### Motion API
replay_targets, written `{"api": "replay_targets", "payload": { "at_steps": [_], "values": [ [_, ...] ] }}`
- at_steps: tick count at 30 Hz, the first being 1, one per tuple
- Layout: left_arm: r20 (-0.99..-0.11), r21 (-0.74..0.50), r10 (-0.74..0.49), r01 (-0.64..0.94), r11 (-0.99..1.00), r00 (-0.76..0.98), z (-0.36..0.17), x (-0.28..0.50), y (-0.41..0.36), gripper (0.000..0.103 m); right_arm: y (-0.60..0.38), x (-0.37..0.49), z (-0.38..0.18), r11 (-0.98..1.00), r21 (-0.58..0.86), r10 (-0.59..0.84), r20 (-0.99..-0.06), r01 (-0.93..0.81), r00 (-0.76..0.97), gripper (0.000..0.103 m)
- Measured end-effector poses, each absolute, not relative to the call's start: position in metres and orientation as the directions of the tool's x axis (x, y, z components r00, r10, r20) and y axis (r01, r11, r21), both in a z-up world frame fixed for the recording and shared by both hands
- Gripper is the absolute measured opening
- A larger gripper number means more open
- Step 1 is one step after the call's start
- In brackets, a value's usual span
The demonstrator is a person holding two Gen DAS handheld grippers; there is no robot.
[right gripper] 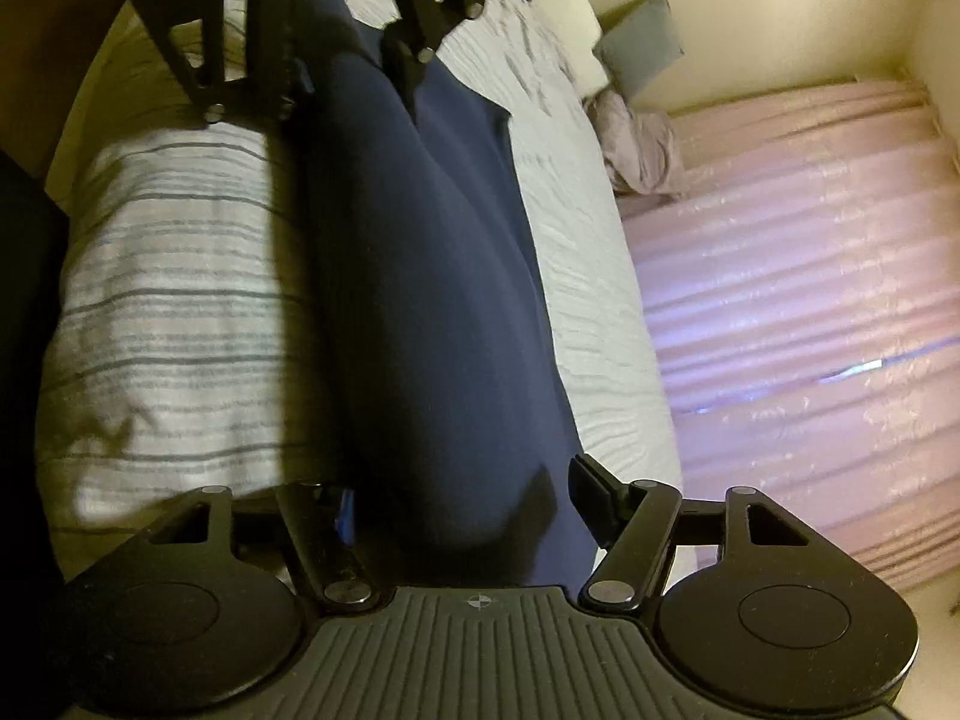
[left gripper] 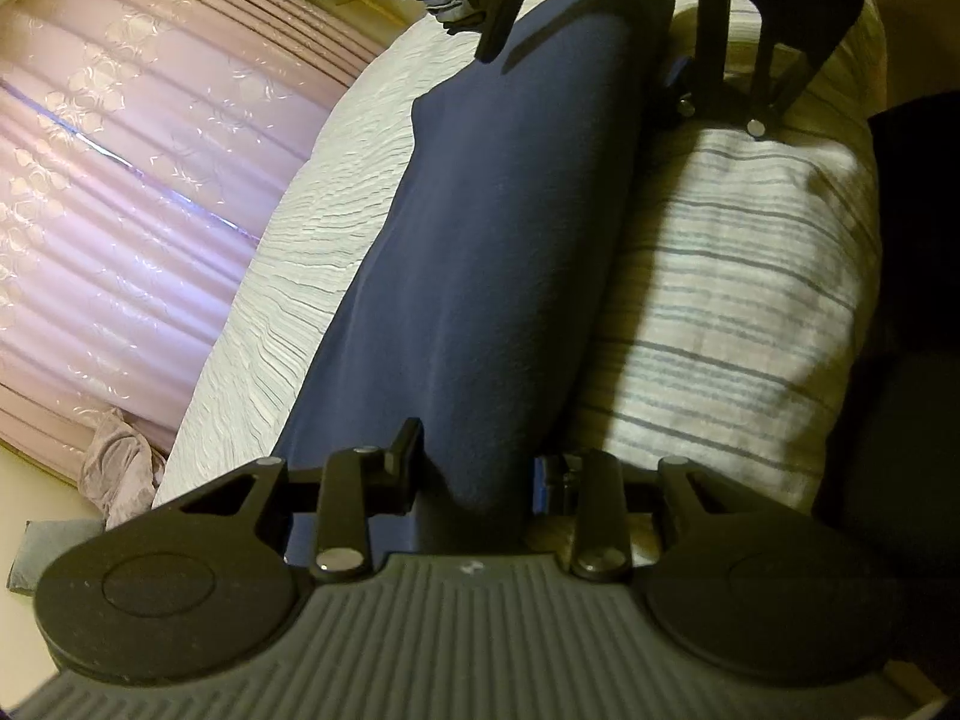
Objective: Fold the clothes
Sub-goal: 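Lift the held edge with both grippers and fold the top in half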
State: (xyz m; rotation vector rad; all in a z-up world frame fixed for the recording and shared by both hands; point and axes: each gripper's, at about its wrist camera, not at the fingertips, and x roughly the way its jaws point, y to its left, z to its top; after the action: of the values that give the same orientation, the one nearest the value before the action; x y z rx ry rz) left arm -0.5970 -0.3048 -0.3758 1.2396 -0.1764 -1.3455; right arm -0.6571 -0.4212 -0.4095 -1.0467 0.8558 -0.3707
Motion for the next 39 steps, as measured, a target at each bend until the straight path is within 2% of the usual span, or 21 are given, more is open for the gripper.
{"api": "replay_targets", "payload": {
  "at_steps": [2, 6, 11, 16, 19, 21, 24, 33, 35, 39],
  "values": [
    [-0.532, 0.739, -0.787, 0.624, -0.252, 0.311, -0.376, -0.599, -0.302, 0.031, -0.422, -0.657, -0.410, 0.486, -0.866, -0.643, -0.443, -0.114, 0.625, 0.058],
    [-0.518, 0.754, -0.794, 0.609, -0.247, 0.319, -0.377, -0.600, -0.299, 0.035, -0.421, -0.656, -0.412, 0.498, -0.860, -0.643, -0.451, -0.109, 0.619, 0.053],
    [-0.474, 0.806, -0.813, 0.538, -0.245, 0.339, -0.385, -0.604, -0.295, 0.042, -0.421, -0.656, -0.406, 0.537, -0.839, -0.633, -0.467, -0.084, 0.618, 0.040],
    [-0.434, 0.858, -0.825, 0.444, -0.257, 0.362, -0.395, -0.607, -0.297, 0.043, -0.416, -0.666, -0.395, 0.565, -0.824, -0.620, -0.462, -0.048, 0.634, 0.035],
    [-0.436, 0.860, -0.823, 0.438, -0.262, 0.363, -0.396, -0.605, -0.300, 0.042, -0.412, -0.670, -0.392, 0.570, -0.821, -0.619, -0.459, -0.037, 0.637, 0.034],
    [-0.448, 0.853, -0.818, 0.446, -0.270, 0.361, -0.396, -0.606, -0.301, 0.032, -0.409, -0.671, -0.391, 0.569, -0.821, -0.622, -0.458, -0.035, 0.635, 0.034],
    [-0.451, 0.850, -0.816, 0.453, -0.269, 0.361, -0.398, -0.606, -0.299, 0.027, -0.405, -0.670, -0.394, 0.551, -0.833, -0.631, -0.455, -0.050, 0.628, 0.035],
    [-0.451, 0.849, -0.815, 0.455, -0.267, 0.363, -0.403, -0.614, -0.289, 0.024, -0.408, -0.661, -0.412, 0.490, -0.862, -0.656, -0.462, -0.129, 0.597, 0.039],
    [-0.451, 0.849, -0.816, 0.455, -0.267, 0.363, -0.404, -0.614, -0.286, 0.024, -0.411, -0.660, -0.416, 0.488, -0.860, -0.658, -0.473, -0.147, 0.585, 0.047],
    [-0.447, 0.850, -0.819, 0.456, -0.264, 0.360, -0.402, -0.611, -0.286, 0.024, -0.414, -0.656, -0.423, 0.481, -0.861, -0.666, -0.481, -0.164, 0.570, 0.047]
  ]
}}
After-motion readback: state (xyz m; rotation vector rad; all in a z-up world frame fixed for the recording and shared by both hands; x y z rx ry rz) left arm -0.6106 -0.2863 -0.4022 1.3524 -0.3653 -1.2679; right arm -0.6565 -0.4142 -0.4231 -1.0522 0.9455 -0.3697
